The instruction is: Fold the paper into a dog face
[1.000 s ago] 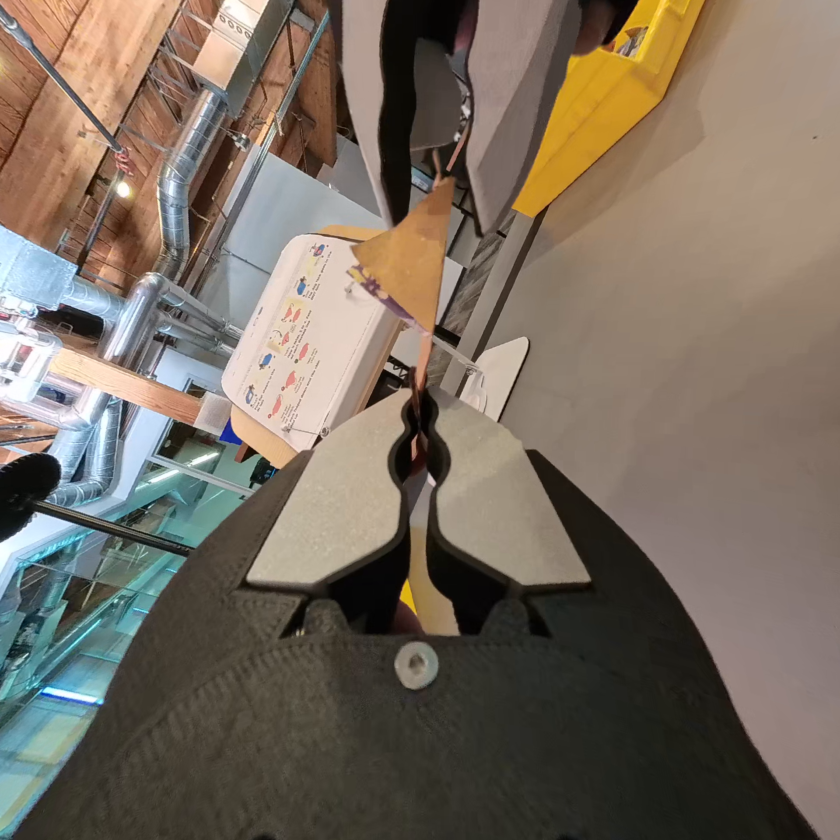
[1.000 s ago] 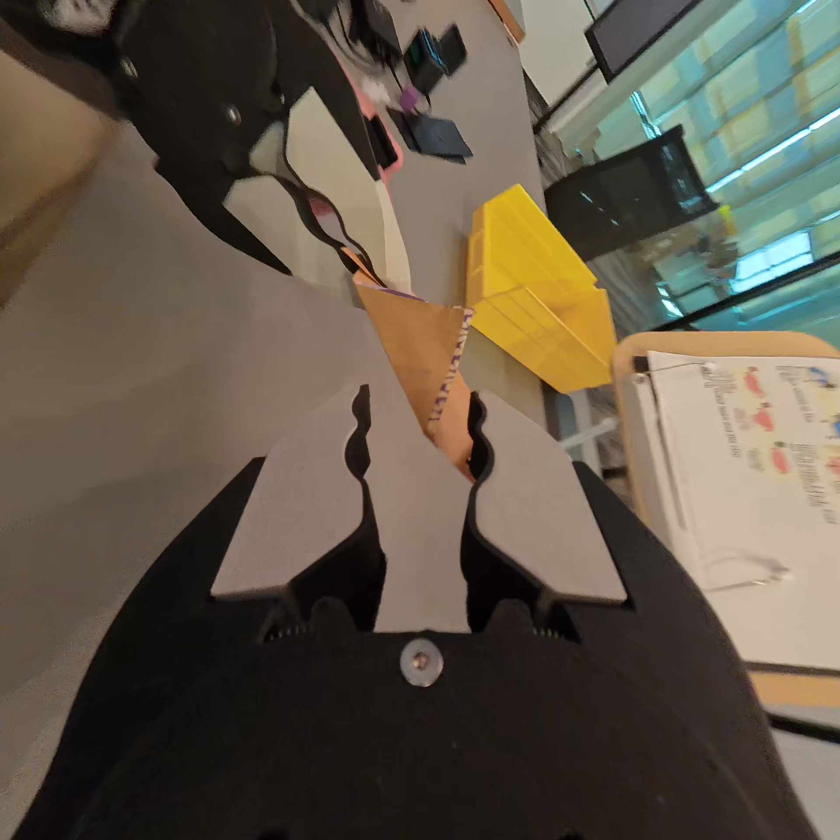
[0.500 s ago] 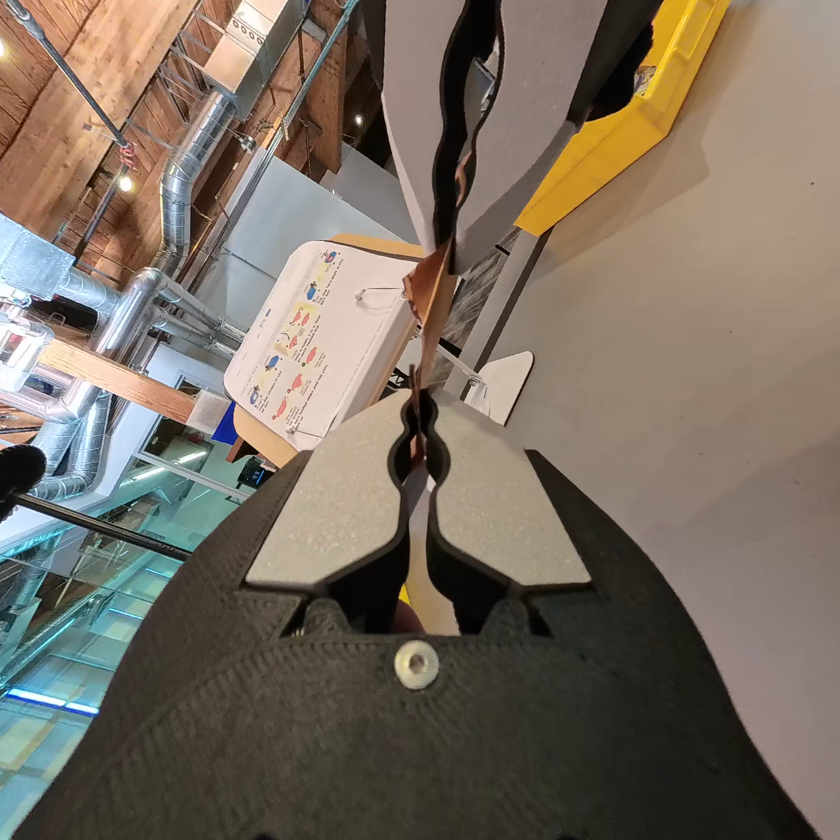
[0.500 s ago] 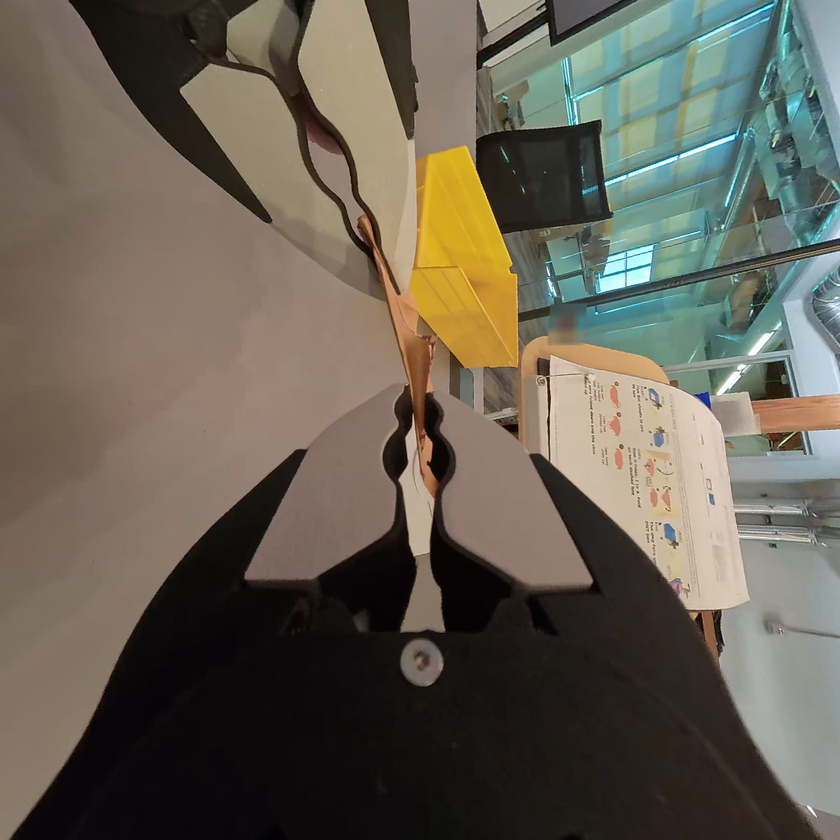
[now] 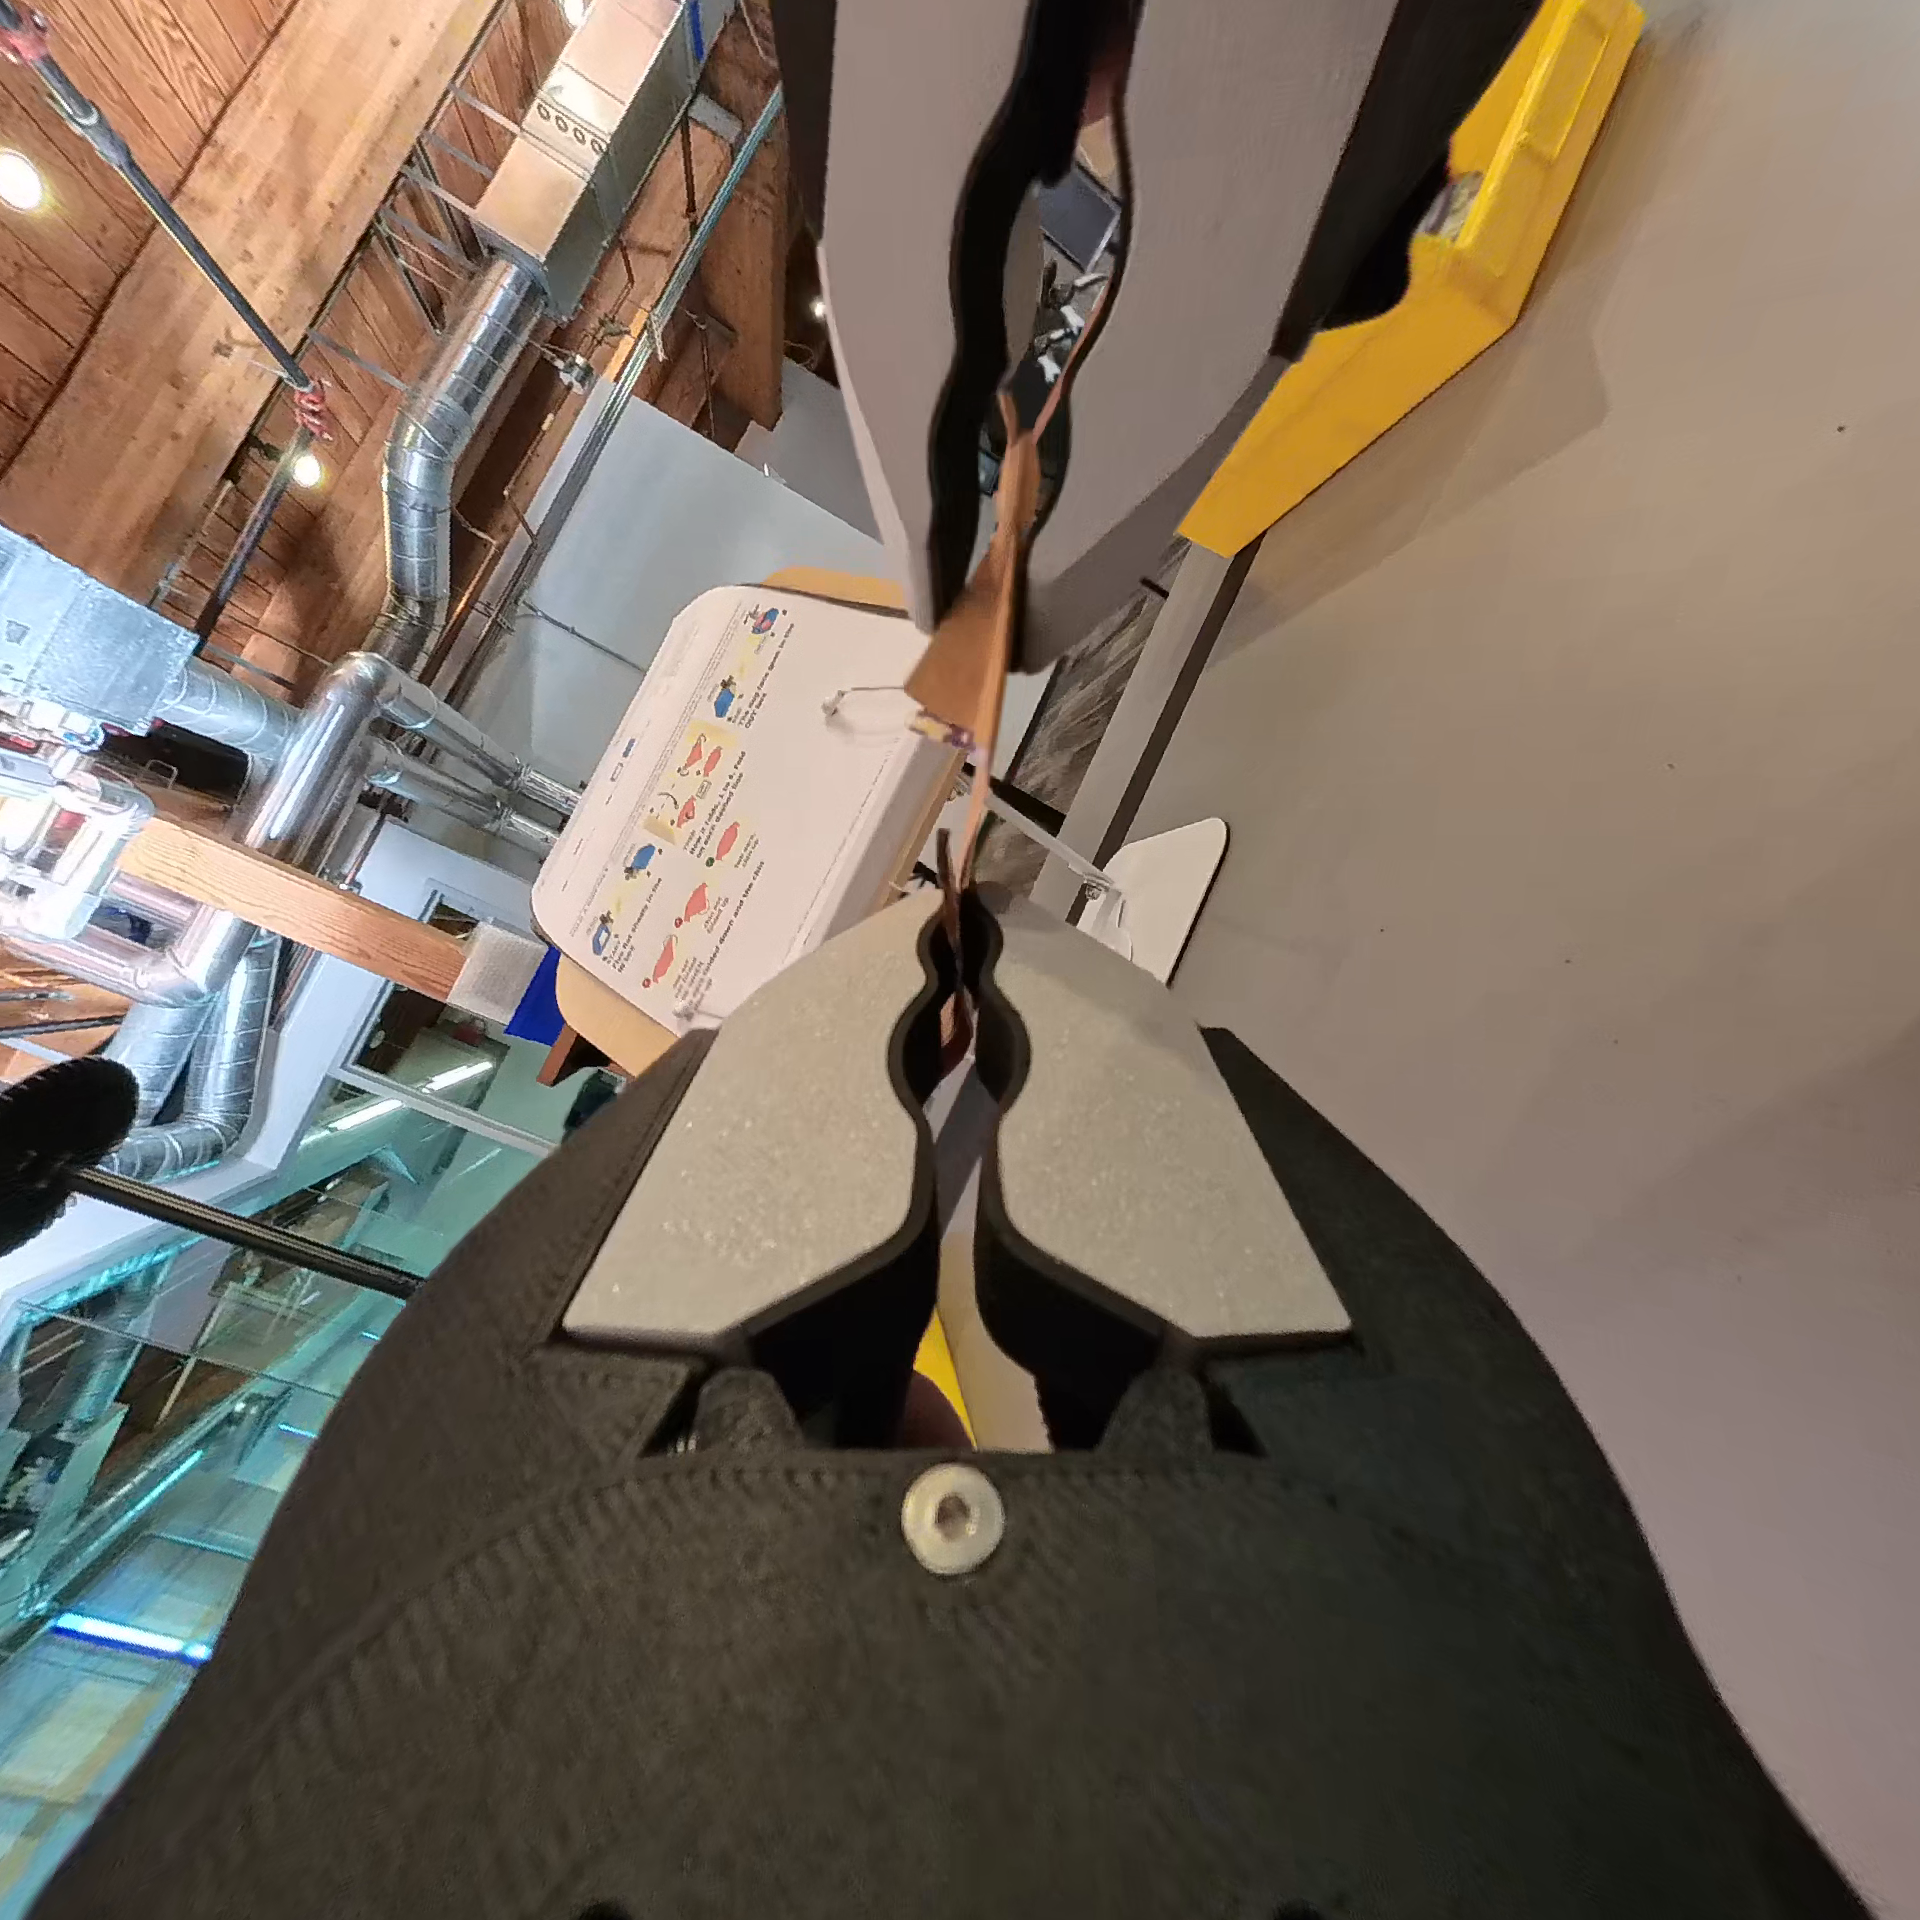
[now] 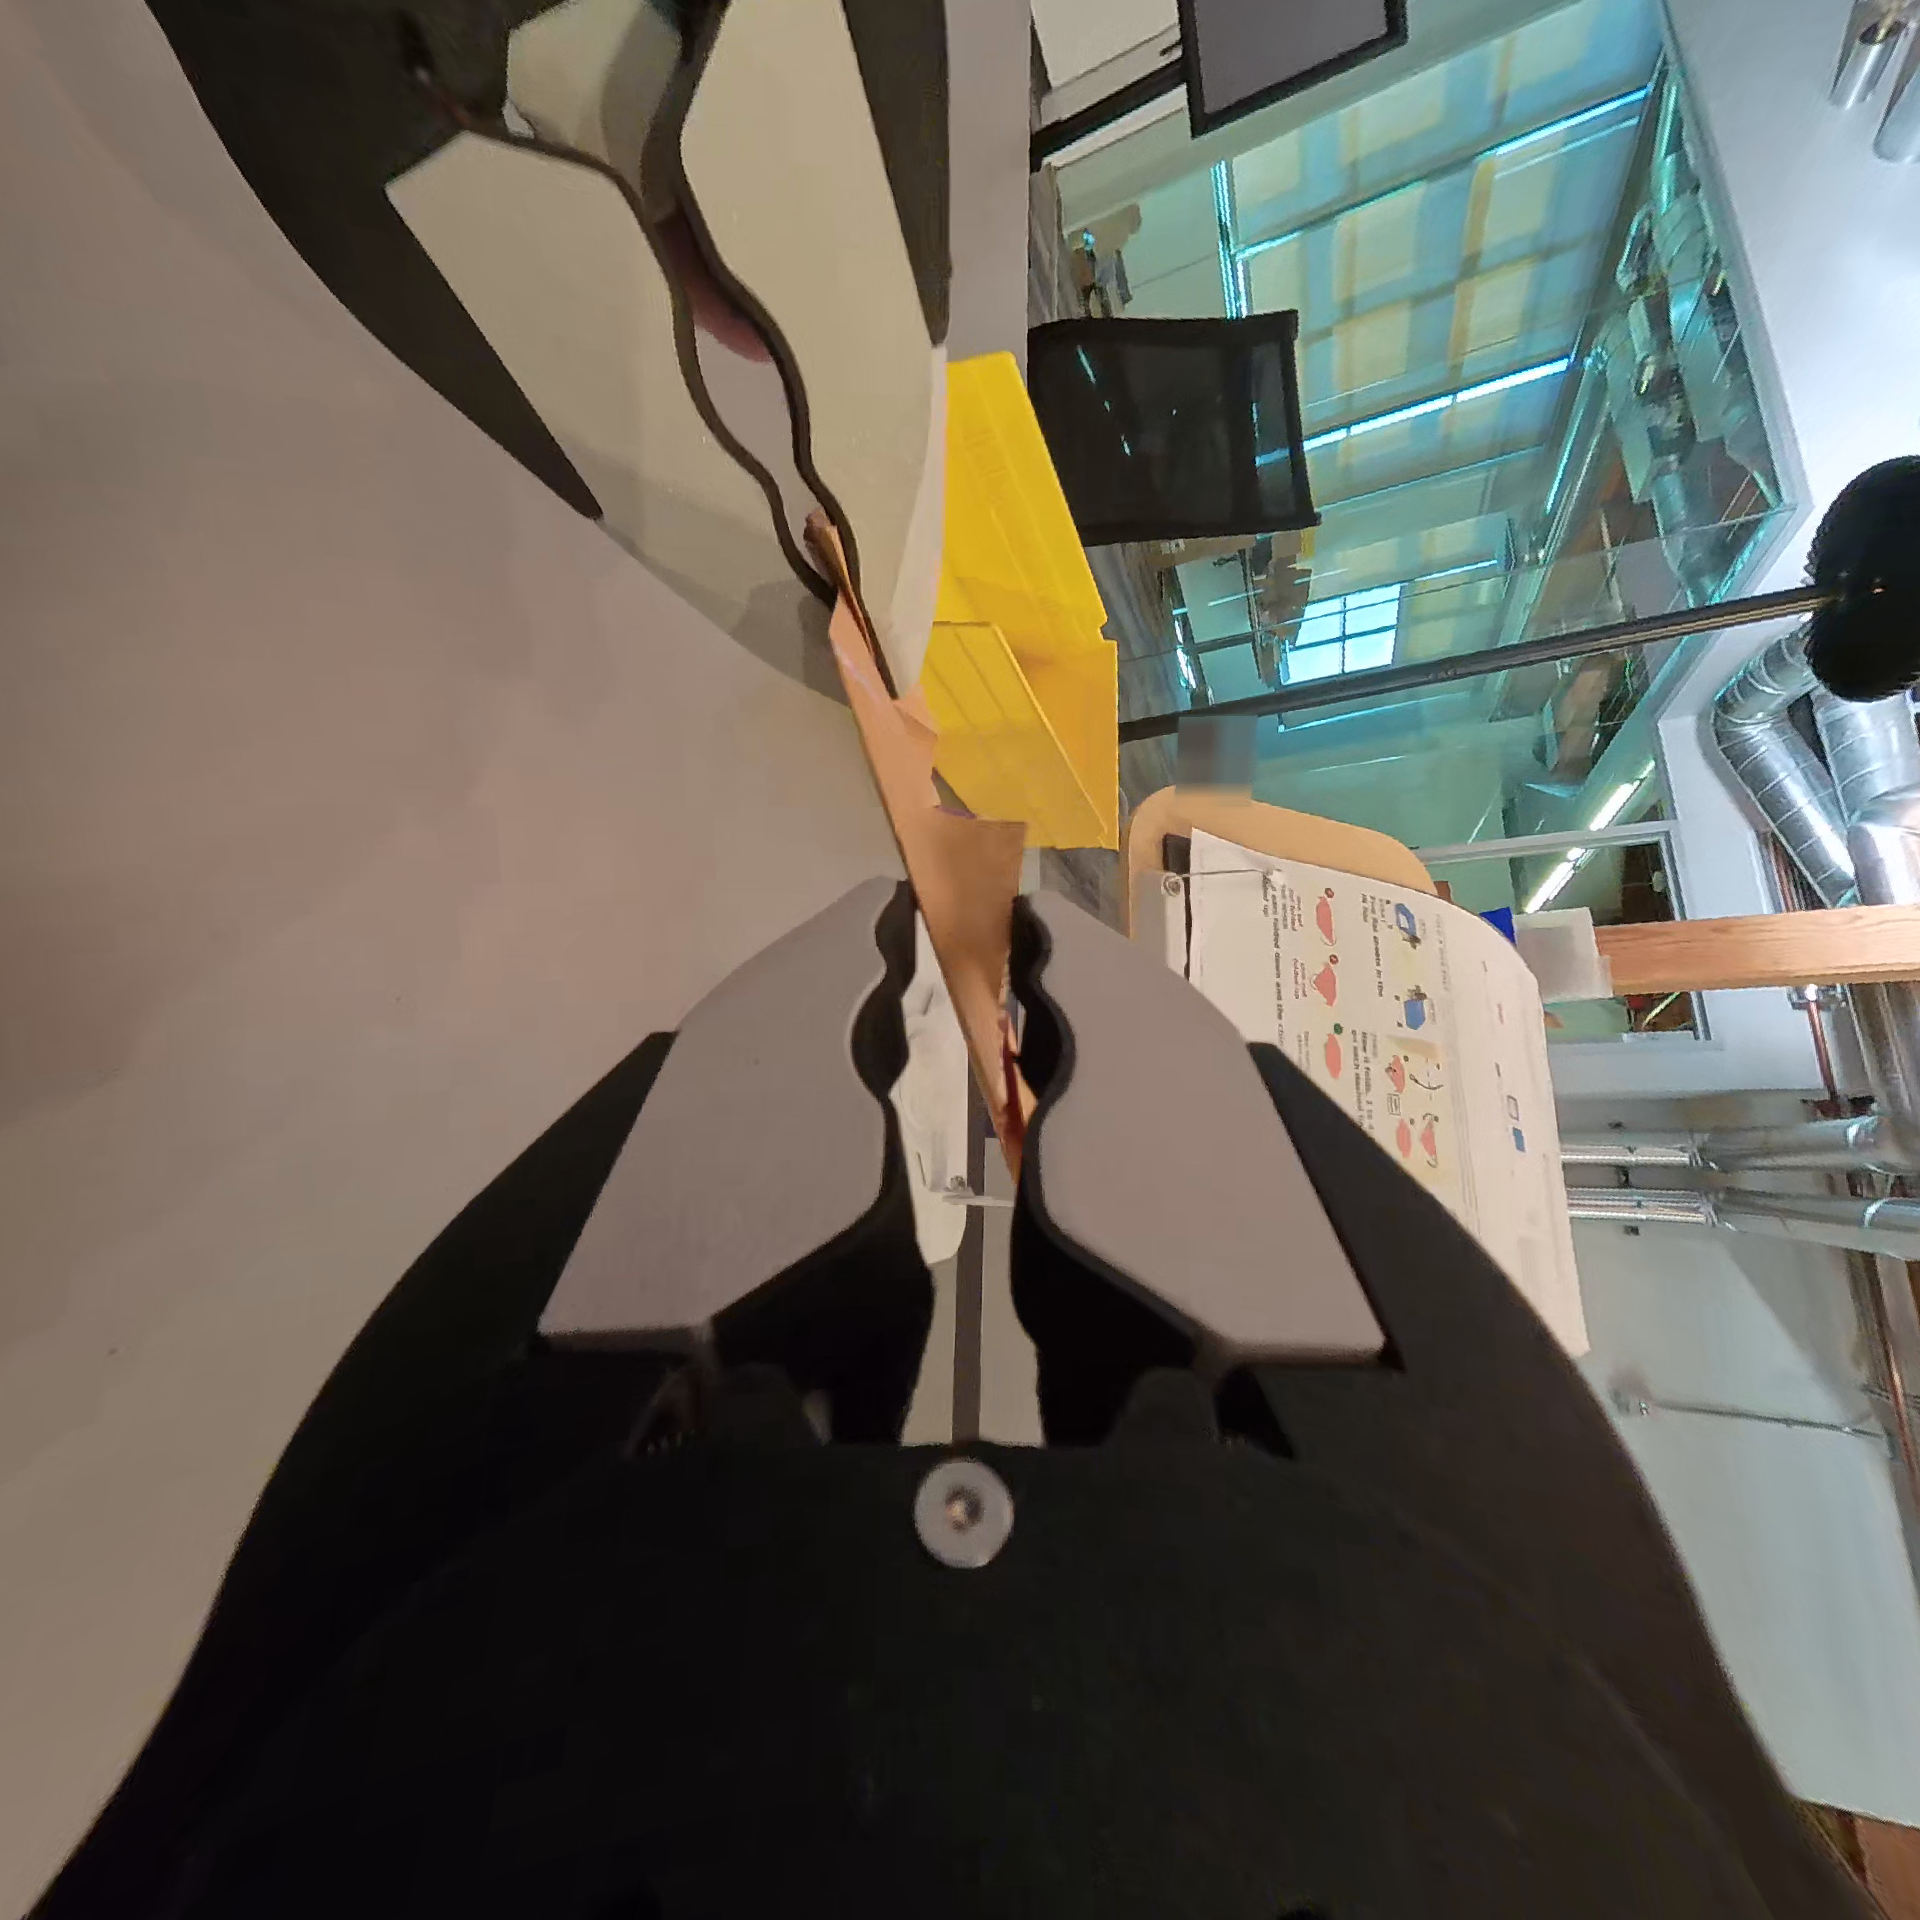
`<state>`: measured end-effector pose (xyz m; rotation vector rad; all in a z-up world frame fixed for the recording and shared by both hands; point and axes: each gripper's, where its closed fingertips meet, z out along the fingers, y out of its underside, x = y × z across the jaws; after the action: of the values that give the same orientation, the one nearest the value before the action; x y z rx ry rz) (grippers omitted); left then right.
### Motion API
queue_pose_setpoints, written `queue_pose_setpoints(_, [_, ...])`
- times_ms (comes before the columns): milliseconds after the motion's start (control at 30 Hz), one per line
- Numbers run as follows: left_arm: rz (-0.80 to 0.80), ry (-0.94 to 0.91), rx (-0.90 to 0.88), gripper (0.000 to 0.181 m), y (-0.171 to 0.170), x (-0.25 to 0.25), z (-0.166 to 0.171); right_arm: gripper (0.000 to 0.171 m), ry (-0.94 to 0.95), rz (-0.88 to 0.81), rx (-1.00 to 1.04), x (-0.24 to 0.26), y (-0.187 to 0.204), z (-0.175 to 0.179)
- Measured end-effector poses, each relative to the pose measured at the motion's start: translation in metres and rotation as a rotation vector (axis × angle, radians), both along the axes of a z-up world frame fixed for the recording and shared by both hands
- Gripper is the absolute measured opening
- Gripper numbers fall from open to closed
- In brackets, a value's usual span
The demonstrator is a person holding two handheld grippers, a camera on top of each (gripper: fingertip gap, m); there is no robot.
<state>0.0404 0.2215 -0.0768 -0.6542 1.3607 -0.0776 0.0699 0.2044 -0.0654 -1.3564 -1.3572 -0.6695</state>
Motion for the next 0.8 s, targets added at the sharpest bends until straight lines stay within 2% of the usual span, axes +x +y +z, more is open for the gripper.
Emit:
queue_pose_setpoints(33, [-0.002, 0.001, 0.007, 0.0, -0.001, 0.0, 0.001, 0.012, -0.004, -0.006, 0.001, 0.001, 0.0, 0.001])
queue_pose_setpoints(433, [-0.018, 0.003, 0.079, 0.0, -0.012, 0.002, 0.009, 0.0, -0.007, -0.04, -0.04, 0.008, 0.003, -0.007])
queue_pose_setpoints(500, [-0.012, -0.02, 0.07, 0.009, -0.011, 0.001, 0.013, 0.0, -0.009, -0.056, -0.028, 0.01, 0.004, -0.006])
queue_pose_setpoints(600, [0.015, -0.058, -0.014, 0.039, 0.0, -0.004, 0.017, 0.0, -0.003, -0.061, -0.008, 0.012, 0.004, -0.002])
queue_pose_setpoints(700, [0.011, -0.036, -0.121, 0.051, 0.007, -0.004, 0.013, 0.0, -0.01, -0.043, -0.006, 0.008, 0.003, -0.002])
queue_pose_setpoints(767, [0.015, -0.039, -0.134, 0.045, 0.008, -0.004, 0.016, 0.0, -0.028, -0.035, -0.008, 0.005, 0.002, -0.004])
queue_pose_setpoints(800, [0.004, -0.03, -0.138, 0.035, 0.007, -0.004, 0.015, 0.0, -0.035, -0.028, -0.008, 0.003, 0.002, -0.006])
